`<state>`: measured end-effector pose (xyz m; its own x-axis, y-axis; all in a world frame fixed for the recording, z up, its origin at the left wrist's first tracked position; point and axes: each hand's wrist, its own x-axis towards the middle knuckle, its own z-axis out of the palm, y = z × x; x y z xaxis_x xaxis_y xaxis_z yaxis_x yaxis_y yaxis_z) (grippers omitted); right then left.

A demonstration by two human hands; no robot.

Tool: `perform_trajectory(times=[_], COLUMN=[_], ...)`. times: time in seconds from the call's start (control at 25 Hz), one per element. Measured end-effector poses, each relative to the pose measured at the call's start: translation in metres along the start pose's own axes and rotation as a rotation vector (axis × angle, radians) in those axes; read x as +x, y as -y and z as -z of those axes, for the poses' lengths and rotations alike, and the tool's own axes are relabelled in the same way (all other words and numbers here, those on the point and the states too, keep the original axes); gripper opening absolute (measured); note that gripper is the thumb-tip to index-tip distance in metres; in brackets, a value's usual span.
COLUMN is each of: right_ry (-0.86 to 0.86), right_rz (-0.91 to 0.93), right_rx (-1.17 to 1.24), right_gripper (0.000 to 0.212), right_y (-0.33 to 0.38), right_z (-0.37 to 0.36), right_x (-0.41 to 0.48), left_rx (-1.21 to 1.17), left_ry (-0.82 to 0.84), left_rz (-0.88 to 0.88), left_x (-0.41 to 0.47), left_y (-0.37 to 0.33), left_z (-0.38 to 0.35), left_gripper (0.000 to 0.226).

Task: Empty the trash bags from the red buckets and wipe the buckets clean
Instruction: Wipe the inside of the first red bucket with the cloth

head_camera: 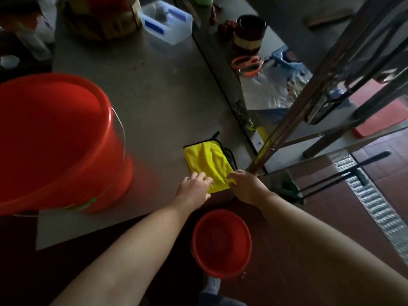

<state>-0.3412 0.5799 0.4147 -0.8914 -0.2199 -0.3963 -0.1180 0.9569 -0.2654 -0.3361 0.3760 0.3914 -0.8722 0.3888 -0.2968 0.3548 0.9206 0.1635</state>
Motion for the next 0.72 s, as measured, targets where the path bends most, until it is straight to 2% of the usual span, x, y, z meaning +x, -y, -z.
perform_trajectory(times=[0.08,0.28,0.36,0.48,0.52,0.6,0.72], right_ry=[0.003,-0.017,-0.020,-0.001,-0.018,-0.084,-0.175], right_rz=[0.035,-0.035,-0.023,-0.001,-0.015,-0.070,-0.127], right_rx=[-0.001,0.185,0.149,-0.034,-0.060,0.042,0.360], right_gripper=[0.037,0.033,0.046,0.079,0.080,0.059,0.027], right_y=[-0.007,-0.018,-0.014,0.005,0.012,0.030,0.066], right_z=[-0.012,-0.018,-0.010,0.012,0.020,0.046,0.097], right_x=[0.001,-0.010,-0.011,-0.016,-0.015,-0.016,-0.028], left_rx=[0.032,-0.078,-0.186,-0.353,-0.411,-0.510,-0.506], left_ry=[0.033,-0.049,-0.104,-0.179,-0.187,-0.211,-0.288], left_rz=[0.029,0.017,0.021,0.054,0.066,0.082,0.053], left_x=[0.008,0.024,0.024,0.014,0.011,-0.001,-0.030], left_y=[-0.003,-0.002,-0.001,-0.006,-0.007,0.000,0.028], left_z=[-0.019,-0.026,-0.010,0.033,0.052,0.095,0.156], left_gripper=[0.046,0.028,0.030,0.032,0.032,0.032,0.032])
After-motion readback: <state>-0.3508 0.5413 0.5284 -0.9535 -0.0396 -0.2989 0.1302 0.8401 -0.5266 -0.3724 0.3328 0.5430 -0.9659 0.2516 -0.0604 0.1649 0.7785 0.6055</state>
